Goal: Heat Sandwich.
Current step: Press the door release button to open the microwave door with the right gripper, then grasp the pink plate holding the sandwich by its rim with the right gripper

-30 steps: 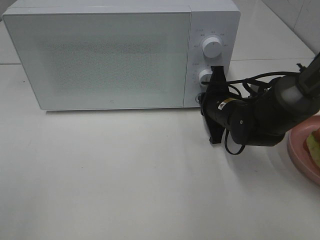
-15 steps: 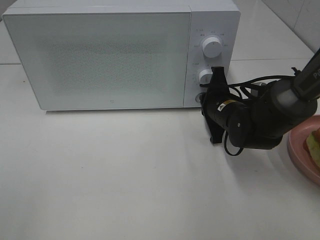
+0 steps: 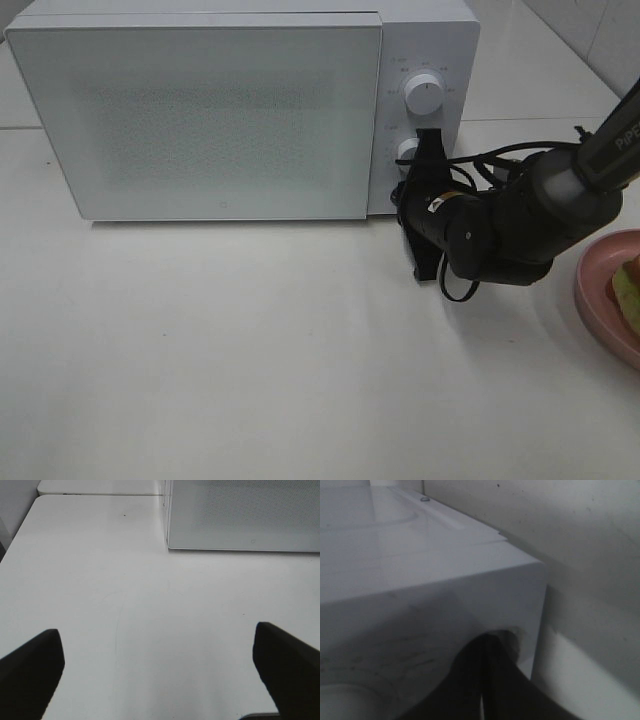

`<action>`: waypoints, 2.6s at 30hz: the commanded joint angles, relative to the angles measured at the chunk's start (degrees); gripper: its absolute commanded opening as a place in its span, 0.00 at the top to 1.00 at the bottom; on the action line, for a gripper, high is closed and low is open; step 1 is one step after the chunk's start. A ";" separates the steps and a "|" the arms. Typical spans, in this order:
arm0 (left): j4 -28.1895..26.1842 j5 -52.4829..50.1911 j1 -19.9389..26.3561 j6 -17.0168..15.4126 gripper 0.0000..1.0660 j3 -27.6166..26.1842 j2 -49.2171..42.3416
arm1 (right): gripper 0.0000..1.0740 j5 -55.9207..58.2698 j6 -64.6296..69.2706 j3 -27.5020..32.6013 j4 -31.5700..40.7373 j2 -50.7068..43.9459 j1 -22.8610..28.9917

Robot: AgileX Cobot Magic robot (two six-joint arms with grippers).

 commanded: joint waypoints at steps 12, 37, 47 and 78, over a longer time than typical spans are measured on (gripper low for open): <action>0.00 -0.46 0.00 -0.17 0.09 0.23 -1.49 | 1.00 -11.00 -4.35 -8.77 -2.58 -1.26 -4.24; 0.00 -0.46 0.00 -0.17 0.09 0.23 -1.49 | 1.00 -1.83 0.63 -6.07 -6.88 -2.35 -4.18; 0.00 -0.46 0.00 -0.17 0.09 0.23 -1.49 | 1.00 -2.01 2.98 0.46 -6.42 -4.18 -1.95; 0.00 -0.46 0.00 -0.17 0.09 0.23 -1.49 | 0.99 23.95 -16.16 14.21 -13.64 -24.92 -0.17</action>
